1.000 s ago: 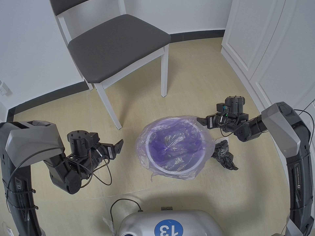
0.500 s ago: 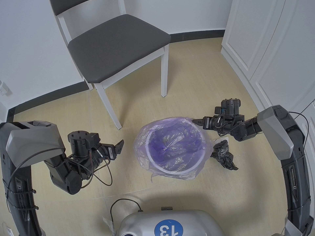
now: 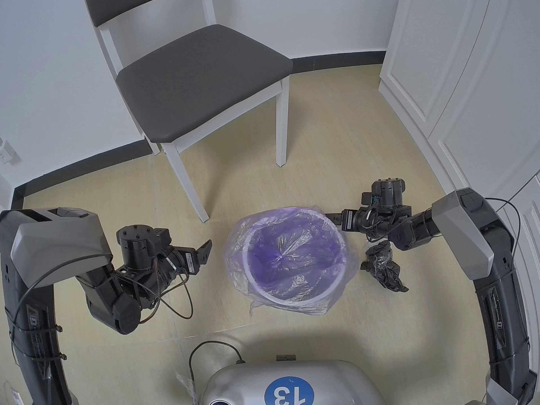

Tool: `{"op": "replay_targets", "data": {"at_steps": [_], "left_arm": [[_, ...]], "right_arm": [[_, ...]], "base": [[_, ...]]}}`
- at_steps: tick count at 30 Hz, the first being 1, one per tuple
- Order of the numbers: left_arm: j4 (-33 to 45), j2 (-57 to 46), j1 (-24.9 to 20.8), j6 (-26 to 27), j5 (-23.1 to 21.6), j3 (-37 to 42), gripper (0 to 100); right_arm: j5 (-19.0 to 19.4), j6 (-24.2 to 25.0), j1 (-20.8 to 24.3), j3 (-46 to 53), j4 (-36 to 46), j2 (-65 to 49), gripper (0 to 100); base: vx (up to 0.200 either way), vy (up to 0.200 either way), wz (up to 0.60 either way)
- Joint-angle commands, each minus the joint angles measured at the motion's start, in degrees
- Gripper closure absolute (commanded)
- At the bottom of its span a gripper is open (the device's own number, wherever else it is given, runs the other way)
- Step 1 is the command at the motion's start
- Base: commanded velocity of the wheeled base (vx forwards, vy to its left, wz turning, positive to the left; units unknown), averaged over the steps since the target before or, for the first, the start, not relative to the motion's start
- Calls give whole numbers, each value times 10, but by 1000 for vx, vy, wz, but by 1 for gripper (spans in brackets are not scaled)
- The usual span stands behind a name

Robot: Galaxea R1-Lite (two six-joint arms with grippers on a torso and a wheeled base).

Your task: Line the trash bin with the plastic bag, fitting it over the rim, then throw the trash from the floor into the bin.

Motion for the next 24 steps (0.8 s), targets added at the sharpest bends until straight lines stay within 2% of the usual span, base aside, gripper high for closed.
{"op": "replay_targets", "data": {"at_steps": [1, 7, 15, 20, 24], "left_arm": [[-9, 0, 0, 1, 0, 6, 0], [-23, -5, -1, 0, -1, 22, 0], [-37, -13, -13, 10, 1, 54, 0], [-38, -31, -28, 10, -6, 83, 0], [-37, 8, -31, 11, -26, 70, 0]], "right_arm": [[0, 1, 0, 5, 0, -19, 0], [0, -8, -4, 67, 9, -117, 0], [-12, -70, -9, 156, 9, -188, 0], [-44, -110, -23, 262, 1, -255, 0], [-121, -156, -41, 366, -1, -327, 0]], "base": [[0, 0, 0], [0, 0, 0], [0, 0, 0], [0, 0, 0], [0, 0, 0]]}}
